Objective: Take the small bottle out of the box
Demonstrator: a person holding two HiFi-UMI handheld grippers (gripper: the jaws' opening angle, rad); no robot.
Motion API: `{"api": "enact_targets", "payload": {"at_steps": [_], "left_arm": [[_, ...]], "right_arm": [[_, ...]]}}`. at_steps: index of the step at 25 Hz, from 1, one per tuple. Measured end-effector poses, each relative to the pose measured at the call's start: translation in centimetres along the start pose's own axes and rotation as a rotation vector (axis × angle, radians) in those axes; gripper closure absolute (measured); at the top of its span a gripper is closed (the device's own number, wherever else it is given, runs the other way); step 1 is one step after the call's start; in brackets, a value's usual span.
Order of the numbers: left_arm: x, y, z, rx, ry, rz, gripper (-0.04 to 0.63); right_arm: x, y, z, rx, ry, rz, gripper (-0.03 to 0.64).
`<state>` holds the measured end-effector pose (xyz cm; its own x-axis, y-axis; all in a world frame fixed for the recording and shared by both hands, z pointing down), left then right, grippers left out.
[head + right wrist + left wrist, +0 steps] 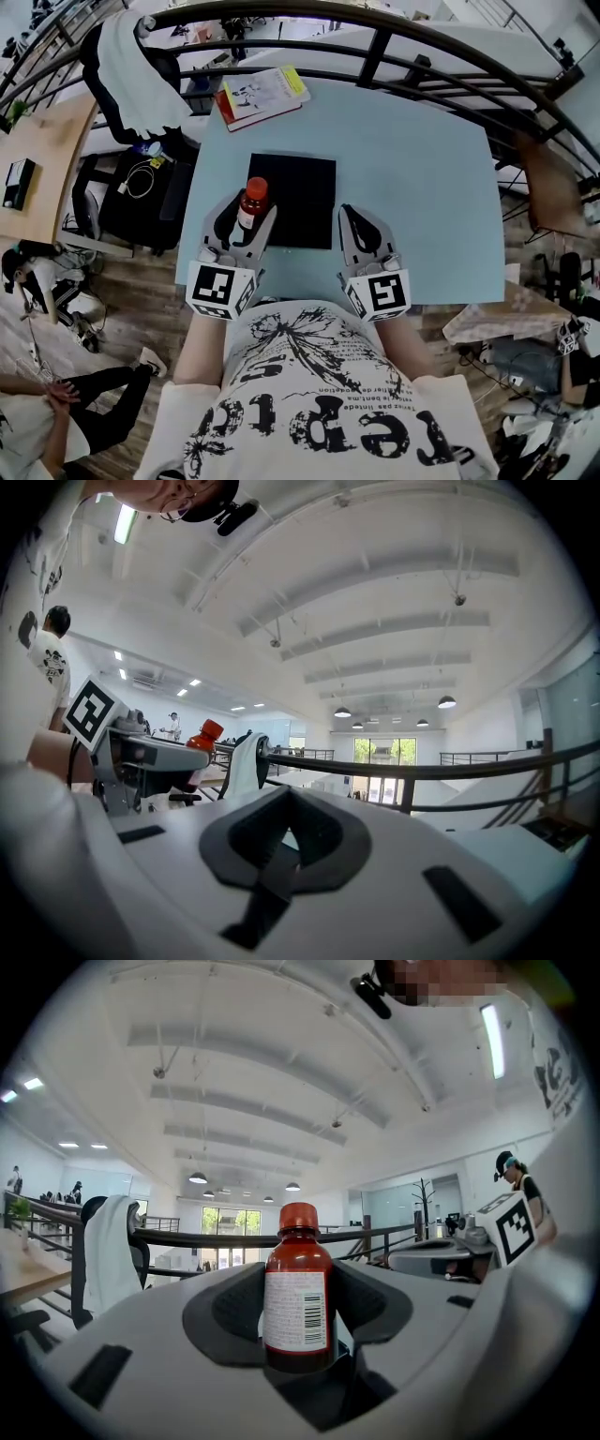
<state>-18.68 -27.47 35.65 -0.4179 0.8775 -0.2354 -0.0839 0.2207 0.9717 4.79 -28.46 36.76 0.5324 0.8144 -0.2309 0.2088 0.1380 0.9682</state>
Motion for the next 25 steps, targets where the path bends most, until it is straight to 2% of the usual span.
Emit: {"api": "enact_targets", "payload": {"at_steps": [25], "left_arm": [[0.55, 0.23, 0.43, -0.018, -0.007, 0.008, 0.365]], "right_arm": [[0.34, 0.57, -0.39, 0.008, 0.023, -0.005, 0.609]]}}
Point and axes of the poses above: the fingertips, and each gripper's own axes: x backward along the fingers, z to its right, y out of its underside, the point moved 9 cm from there along x, backward along the fingers, and after that the axes turned 11 degrees about -z, right-handed, at the moved point
